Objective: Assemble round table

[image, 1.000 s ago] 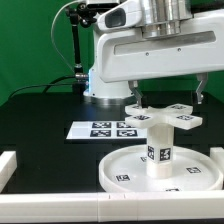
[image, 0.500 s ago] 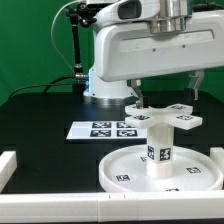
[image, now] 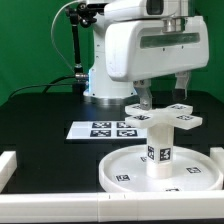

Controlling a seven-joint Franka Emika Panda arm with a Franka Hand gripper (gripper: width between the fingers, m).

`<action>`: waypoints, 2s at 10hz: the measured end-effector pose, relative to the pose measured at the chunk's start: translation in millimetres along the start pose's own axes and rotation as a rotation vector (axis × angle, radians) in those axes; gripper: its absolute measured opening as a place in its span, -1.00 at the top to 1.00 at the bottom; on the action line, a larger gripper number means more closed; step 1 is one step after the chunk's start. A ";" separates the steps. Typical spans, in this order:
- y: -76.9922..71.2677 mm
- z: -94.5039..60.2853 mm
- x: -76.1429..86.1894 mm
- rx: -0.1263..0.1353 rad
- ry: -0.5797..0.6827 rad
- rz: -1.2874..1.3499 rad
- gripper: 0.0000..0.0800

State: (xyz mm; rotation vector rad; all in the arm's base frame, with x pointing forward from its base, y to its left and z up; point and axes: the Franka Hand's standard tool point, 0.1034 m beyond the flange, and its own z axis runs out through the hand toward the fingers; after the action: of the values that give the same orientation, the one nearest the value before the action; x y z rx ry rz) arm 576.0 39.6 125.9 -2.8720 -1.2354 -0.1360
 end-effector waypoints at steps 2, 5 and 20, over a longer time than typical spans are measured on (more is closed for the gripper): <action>2.4 1.0 3.3 0.006 -0.045 -0.219 -0.62; 5.0 2.4 1.7 0.006 -0.051 -0.384 -0.62; -4.5 17.4 -8.0 0.024 -0.078 -0.589 -0.62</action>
Offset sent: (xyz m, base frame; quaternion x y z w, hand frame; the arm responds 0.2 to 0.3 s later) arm 0.0000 0.0000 0.0000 0.0000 0.0000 -0.1938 0.9810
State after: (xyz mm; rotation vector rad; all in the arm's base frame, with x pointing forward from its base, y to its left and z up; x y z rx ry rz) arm 568.5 37.7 107.8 -2.4182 -2.0396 -0.0107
